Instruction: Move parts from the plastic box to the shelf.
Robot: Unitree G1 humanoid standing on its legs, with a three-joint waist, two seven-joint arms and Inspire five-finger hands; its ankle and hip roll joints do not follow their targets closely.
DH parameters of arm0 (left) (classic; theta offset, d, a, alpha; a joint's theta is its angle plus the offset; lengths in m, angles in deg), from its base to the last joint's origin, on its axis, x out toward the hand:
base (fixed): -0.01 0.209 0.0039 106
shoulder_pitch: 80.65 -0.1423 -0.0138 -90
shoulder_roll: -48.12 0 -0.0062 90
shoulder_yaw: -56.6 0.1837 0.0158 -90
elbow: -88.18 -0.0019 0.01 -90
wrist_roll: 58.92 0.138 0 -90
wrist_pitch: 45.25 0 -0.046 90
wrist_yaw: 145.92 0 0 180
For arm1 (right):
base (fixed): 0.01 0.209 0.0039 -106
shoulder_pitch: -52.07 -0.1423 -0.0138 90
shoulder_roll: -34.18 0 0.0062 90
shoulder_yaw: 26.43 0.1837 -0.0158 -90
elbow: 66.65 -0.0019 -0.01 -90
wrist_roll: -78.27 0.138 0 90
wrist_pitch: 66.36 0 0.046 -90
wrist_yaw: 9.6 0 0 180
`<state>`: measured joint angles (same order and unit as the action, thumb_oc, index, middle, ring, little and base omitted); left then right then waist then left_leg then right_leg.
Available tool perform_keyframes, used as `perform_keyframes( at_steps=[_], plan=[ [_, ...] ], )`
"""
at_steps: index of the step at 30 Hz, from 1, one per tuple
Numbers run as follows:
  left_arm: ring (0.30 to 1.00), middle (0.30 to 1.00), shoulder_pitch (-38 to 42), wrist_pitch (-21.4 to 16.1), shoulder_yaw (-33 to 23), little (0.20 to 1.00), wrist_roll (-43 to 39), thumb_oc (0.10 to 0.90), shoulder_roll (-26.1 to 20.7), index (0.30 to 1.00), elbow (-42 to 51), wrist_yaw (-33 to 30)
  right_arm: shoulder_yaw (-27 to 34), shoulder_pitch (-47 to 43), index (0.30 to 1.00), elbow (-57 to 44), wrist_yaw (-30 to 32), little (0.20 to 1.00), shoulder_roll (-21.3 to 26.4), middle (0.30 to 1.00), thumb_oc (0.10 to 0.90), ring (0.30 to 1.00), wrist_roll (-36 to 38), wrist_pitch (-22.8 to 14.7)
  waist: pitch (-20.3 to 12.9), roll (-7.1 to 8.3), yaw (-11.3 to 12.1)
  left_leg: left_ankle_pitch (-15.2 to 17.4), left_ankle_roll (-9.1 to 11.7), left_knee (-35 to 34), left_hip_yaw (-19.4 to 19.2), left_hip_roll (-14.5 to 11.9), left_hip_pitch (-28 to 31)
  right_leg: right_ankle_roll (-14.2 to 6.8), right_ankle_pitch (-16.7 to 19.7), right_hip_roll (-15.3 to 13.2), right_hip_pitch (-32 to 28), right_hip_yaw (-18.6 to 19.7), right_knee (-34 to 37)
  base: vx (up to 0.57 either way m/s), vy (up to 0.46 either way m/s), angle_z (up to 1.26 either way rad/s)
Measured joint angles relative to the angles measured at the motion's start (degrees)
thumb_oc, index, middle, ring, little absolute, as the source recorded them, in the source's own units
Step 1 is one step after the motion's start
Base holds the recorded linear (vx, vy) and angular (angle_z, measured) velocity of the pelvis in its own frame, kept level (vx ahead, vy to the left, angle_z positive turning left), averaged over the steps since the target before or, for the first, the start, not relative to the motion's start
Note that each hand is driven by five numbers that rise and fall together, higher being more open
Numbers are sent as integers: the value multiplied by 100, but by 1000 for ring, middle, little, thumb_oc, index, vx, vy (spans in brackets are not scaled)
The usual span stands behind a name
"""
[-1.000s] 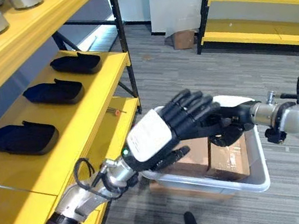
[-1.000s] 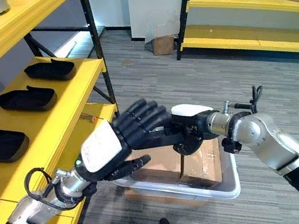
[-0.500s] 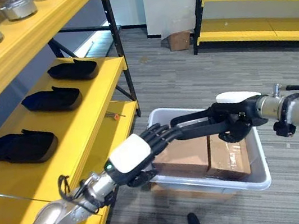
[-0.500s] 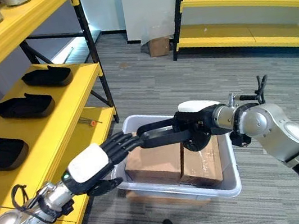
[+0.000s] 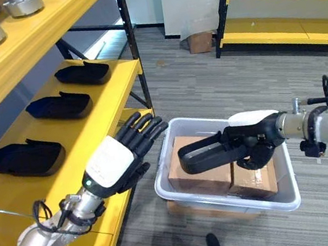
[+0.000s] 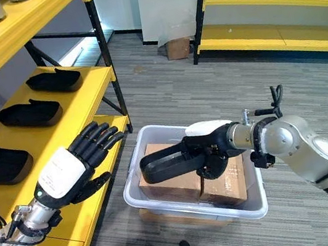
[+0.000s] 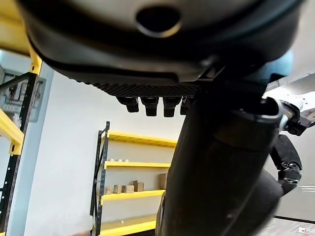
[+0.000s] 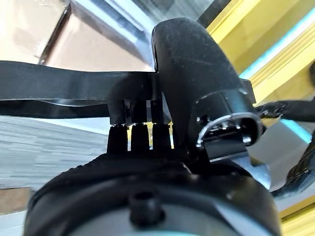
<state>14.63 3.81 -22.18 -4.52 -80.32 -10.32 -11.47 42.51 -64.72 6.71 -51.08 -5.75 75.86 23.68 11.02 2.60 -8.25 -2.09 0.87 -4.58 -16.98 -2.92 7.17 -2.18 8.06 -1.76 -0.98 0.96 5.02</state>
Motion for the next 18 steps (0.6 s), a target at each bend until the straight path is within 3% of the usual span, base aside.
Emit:
perform_keyframes(
  at_steps=[10,18],
  plan=[
    [1000,1000,274,-44,502,1000,-30,900,426,1000,254,370,38,89,300,-389,114,300,-3,300,400,300,40,-106,-4,13,-122,1,0,-12,-17,5,5,-28,-20,-1,2,34,0,2,2,0],
    [1000,1000,265,-31,528,1000,-243,900,430,1000,257,632,531,94,300,-352,872,300,-51,300,400,300,41,-23,-4,13,-115,1,-1,-2,-29,5,18,-25,-16,4,-3,68,0,0,0,0]
  ],
)
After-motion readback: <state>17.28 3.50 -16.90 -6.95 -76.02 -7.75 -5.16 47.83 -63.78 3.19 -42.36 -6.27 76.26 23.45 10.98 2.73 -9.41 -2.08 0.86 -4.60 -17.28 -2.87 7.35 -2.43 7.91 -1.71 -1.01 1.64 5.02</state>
